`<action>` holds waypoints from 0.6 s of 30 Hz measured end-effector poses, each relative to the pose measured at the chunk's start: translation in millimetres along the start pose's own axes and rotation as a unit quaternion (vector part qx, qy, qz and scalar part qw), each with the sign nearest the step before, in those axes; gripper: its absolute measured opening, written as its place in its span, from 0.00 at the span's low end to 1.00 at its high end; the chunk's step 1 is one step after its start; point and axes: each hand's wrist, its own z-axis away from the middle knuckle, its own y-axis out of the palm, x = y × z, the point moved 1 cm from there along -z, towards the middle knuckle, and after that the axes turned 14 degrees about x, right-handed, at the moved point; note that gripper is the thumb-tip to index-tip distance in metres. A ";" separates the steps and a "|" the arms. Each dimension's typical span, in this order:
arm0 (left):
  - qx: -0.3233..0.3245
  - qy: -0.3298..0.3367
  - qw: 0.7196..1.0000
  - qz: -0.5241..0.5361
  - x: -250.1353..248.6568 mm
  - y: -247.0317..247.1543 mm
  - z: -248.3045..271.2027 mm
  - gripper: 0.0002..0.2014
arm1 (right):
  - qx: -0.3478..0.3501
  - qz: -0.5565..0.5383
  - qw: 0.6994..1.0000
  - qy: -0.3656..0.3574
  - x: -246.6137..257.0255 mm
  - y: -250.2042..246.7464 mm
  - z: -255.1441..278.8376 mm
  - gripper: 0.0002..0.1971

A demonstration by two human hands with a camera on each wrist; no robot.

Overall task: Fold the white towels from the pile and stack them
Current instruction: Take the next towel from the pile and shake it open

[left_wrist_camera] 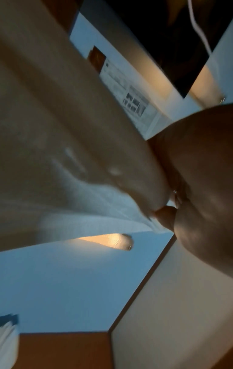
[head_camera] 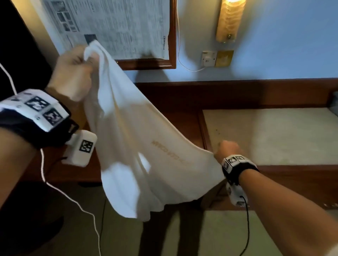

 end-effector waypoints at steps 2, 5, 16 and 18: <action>0.062 0.039 0.997 -0.004 -13.8 26.0 2.4 0.14 | -0.076 -0.100 0.984 -0.126 46.5 -24.5 17.7 0.08; 0.131 0.039 0.989 -0.056 -13.8 48.6 -5.8 0.15 | -0.125 -0.279 0.886 -0.349 118.4 -69.9 64.8 0.07; 0.218 0.081 0.967 -0.101 -29.2 32.0 -12.8 0.13 | -0.064 -0.415 0.804 -0.421 194.2 -129.9 127.4 0.13; 0.227 0.095 0.965 -0.087 -26.0 24.6 -13.4 0.11 | -0.097 -0.420 0.802 -0.413 201.9 -126.0 131.0 0.09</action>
